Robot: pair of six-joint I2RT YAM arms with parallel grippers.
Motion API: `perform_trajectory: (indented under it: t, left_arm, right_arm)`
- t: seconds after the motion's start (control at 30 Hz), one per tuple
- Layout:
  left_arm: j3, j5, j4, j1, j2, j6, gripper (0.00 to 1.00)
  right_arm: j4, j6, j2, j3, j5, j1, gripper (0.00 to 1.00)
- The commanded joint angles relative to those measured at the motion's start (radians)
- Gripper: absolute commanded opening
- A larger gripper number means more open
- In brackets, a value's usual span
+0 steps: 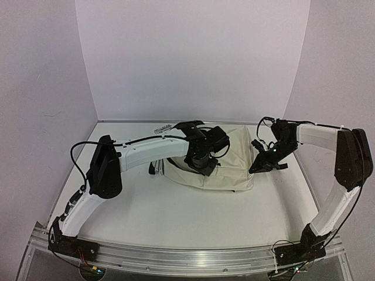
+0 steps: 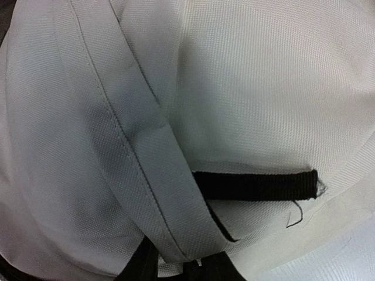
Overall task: Pack the student bag
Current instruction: Zip the student bag at the center of the board.
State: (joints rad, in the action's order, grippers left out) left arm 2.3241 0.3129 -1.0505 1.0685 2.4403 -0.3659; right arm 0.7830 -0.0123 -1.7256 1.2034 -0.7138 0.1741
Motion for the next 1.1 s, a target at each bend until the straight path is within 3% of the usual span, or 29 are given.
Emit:
perform_trajectory:
  t: [0.0, 0.1, 0.37, 0.67, 0.9, 1.07]
  left_arm:
    - [-0.084, -0.003, 0.027, -0.002, -0.126, -0.012, 0.15]
    - [-0.151, -0.064, 0.094, -0.01, -0.177, -0.019, 0.01]
    - [-0.308, -0.121, 0.188, -0.052, -0.287, -0.115, 0.0]
    - [-0.501, -0.11, 0.249, -0.135, -0.432, -0.176, 0.0]
    - [-0.513, -0.1, 0.229, -0.139, -0.451, -0.156, 0.0]
    - [-0.478, -0.238, 0.285, -0.133, -0.424, -0.122, 0.0]
  right_arm:
    - [0.005, 0.005, 0.022, 0.028, 0.085, 0.003, 0.0]
    - [0.003, 0.026, 0.015, 0.032, 0.092, 0.002, 0.0]
    - [0.004, 0.018, 0.025, 0.042, 0.181, -0.008, 0.0]
    - [0.007, -0.124, 0.024, 0.046, 0.315, -0.129, 0.0]
    - [-0.015, -0.275, -0.096, 0.159, 0.403, -0.285, 0.0]
    - [-0.031, -0.259, -0.176, 0.32, 0.366, -0.299, 0.0]
